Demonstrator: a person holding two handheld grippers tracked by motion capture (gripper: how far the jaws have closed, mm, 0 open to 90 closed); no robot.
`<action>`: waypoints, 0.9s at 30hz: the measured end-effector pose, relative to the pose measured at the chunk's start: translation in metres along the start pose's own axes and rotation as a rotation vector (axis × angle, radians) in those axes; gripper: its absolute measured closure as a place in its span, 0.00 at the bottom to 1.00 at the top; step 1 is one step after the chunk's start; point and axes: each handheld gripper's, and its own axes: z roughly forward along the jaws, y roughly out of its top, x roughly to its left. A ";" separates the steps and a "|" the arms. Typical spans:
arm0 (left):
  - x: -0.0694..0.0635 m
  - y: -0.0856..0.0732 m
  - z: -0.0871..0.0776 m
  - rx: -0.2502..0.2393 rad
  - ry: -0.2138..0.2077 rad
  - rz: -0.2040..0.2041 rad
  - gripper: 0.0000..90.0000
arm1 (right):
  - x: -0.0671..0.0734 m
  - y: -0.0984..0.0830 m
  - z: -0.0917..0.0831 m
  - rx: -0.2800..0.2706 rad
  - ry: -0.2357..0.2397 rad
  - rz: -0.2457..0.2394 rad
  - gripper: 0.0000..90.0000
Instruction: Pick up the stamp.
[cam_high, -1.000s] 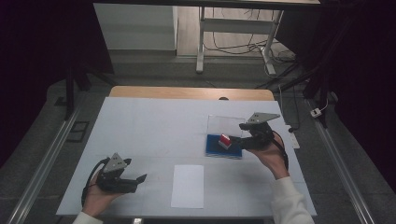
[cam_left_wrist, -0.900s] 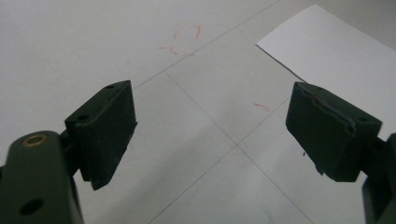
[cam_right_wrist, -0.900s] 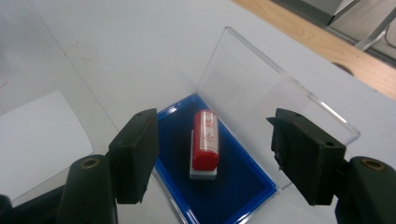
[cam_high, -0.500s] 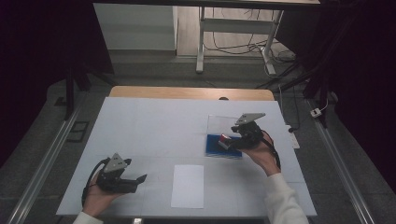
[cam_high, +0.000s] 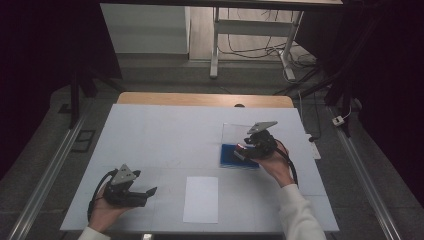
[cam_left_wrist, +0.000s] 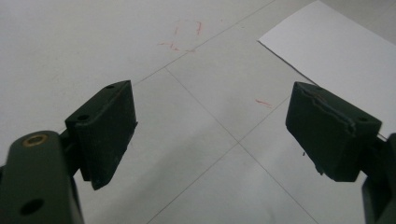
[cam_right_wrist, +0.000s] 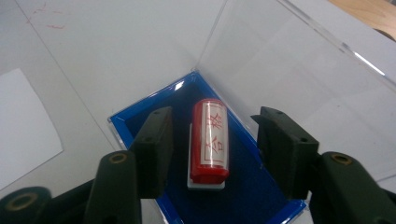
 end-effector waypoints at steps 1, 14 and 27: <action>0.000 0.000 0.000 0.000 0.000 0.000 0.19 | 0.000 0.000 0.001 0.003 -0.002 0.003 0.52; 0.001 -0.001 -0.001 -0.001 0.001 0.001 0.19 | 0.002 -0.001 0.007 0.030 0.010 -0.008 0.72; 0.001 -0.001 -0.002 -0.002 0.002 0.003 0.19 | 0.005 0.000 0.007 0.041 -0.002 -0.029 0.77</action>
